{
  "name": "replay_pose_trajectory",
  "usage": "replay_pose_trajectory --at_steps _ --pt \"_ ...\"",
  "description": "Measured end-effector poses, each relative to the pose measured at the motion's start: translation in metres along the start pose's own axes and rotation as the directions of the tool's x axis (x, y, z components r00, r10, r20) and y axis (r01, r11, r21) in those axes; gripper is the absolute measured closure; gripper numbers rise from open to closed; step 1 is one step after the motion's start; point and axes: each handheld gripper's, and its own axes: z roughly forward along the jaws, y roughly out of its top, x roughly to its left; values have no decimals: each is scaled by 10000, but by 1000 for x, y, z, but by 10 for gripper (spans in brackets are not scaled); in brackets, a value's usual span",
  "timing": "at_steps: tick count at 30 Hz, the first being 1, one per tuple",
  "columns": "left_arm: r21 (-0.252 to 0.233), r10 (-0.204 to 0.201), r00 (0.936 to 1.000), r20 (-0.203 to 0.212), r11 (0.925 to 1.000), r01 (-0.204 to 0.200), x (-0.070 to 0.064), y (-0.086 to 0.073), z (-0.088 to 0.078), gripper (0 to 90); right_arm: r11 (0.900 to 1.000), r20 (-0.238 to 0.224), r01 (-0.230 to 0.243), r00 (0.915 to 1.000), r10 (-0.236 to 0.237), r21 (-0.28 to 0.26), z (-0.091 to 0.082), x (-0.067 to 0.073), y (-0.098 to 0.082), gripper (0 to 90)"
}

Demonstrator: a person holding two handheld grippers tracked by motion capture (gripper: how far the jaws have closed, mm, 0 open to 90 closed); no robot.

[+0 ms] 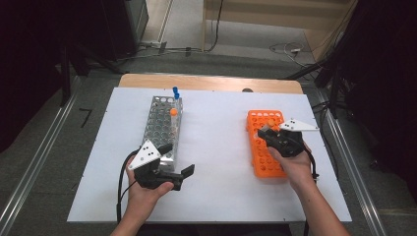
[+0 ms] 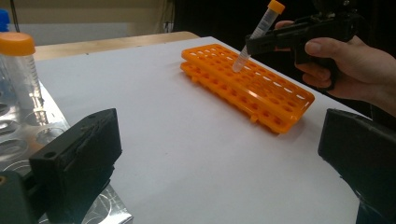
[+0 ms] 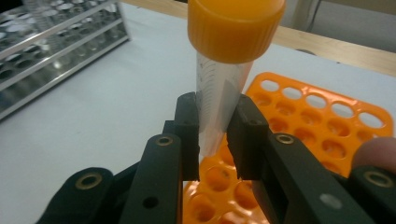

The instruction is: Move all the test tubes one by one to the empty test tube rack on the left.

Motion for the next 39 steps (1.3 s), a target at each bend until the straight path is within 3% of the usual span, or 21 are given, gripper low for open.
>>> replay_pose_trajectory --at_steps 5,10,14,19,23,31,36,39 --pt "59 78 9998 180 10000 -79 -5 0 5 0 9999 -621 109 9980 -115 -109 -12 16 -10 725" --pt "138 144 9990 430 9998 -150 -11 0 10 9 9992 -1295 393 9907 -405 -114 -19 35 -19 725" --pt "147 235 9976 658 9996 -245 -17 0 14 25 9975 -1847 704 9802 -711 -102 -21 52 -22 725" --pt "196 337 9939 1046 9992 -359 -24 0 19 66 9923 -2578 1237 9588 -1195 -1 -17 77 -25 725" --pt "191 487 9878 1477 9985 -520 -31 -1 25 146 9848 -3089 1732 9373 -1616 105 -13 97 -27 725" --pt "323 764 9734 2158 9958 -854 -40 -2 35 353 9728 -3760 2306 9033 -2065 198 -6 125 -28 725" --pt "407 1040 9591 2632 9921 -1188 -47 -3 40 484 9675 -4065 2512 8871 -2186 278 -4 135 -28 725" --pt "441 1122 9472 3005 9904 -1313 -48 -4 43 540 9642 -4229 2639 8771 -2278 279 -4 139 -28 725"
